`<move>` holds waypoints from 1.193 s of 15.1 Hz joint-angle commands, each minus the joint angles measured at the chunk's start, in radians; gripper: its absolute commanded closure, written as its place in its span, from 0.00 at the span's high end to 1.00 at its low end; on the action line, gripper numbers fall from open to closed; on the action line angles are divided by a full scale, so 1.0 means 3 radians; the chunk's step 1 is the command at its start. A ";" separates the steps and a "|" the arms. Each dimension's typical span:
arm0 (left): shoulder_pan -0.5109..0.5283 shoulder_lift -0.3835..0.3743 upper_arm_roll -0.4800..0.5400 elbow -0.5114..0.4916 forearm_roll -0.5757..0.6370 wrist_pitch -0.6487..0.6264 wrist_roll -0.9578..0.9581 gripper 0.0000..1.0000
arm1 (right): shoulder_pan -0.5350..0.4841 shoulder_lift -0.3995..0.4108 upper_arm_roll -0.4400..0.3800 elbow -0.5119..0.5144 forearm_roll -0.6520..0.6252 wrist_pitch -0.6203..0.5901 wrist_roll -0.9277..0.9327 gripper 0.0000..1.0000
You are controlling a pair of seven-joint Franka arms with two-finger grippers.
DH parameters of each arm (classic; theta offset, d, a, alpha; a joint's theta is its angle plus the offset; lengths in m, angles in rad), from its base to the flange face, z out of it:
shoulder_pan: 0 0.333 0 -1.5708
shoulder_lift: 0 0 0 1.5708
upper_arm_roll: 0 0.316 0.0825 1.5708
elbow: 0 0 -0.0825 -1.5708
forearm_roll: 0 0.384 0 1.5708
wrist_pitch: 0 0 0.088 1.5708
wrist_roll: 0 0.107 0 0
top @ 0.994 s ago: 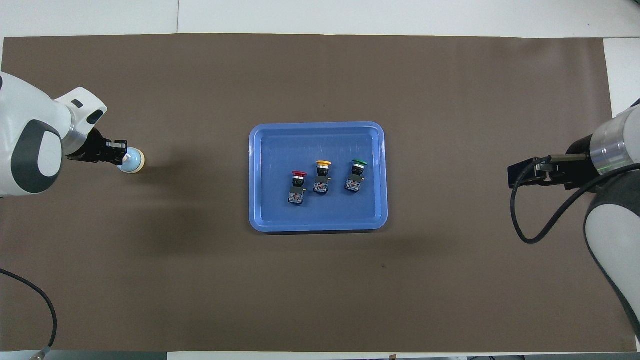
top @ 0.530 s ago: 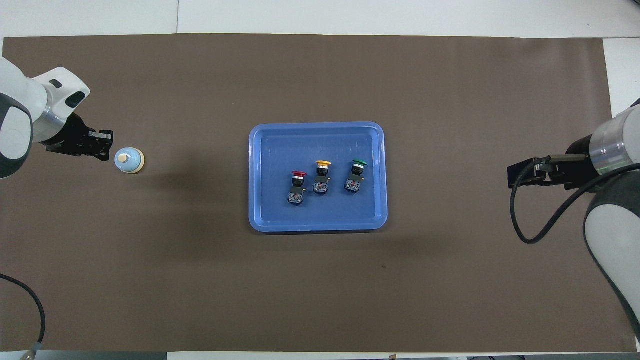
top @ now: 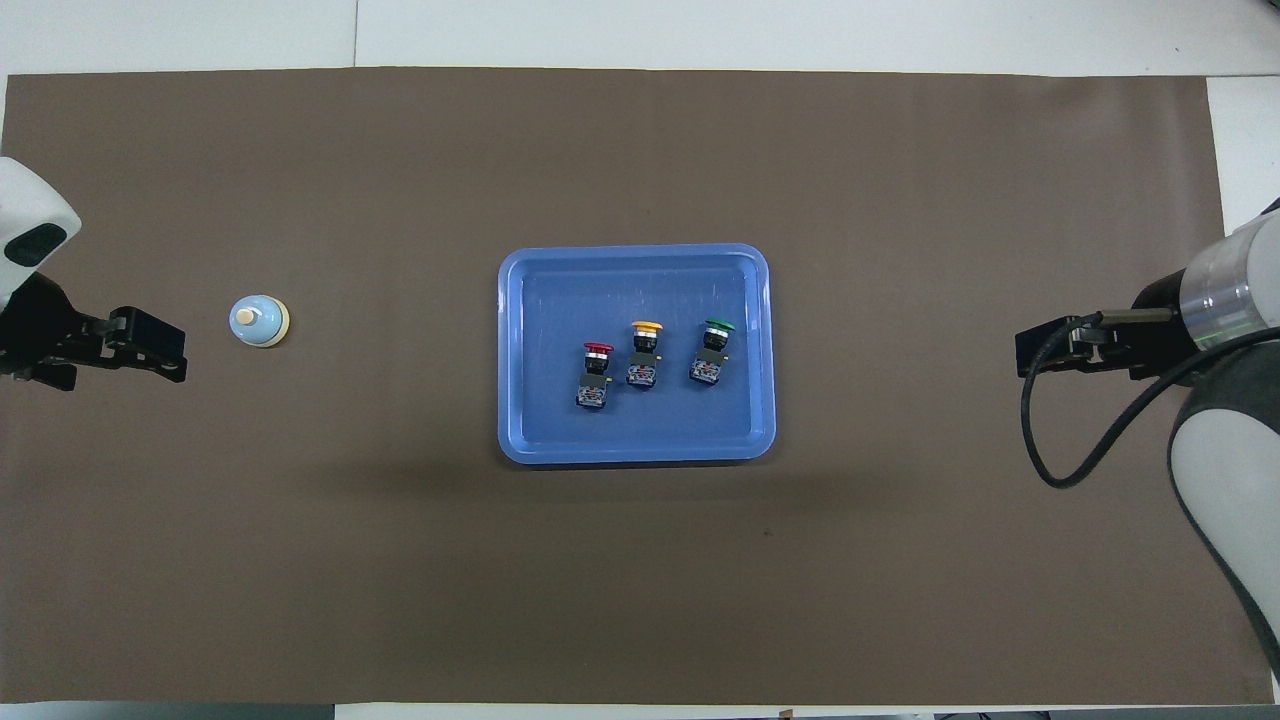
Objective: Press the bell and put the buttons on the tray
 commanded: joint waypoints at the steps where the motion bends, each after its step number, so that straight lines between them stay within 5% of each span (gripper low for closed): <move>1: -0.0020 -0.0020 0.0019 -0.0066 0.0033 0.0024 -0.0013 1.00 | -0.0058 -0.0046 0.0021 -0.0034 0.0074 -0.0038 -0.0054 1.00; 18: 0.0011 -0.0087 0.0009 -0.0061 0.0008 0.0050 0.0002 1.00 | -0.0058 -0.0046 0.0021 -0.0034 0.0074 -0.0033 -0.0054 1.00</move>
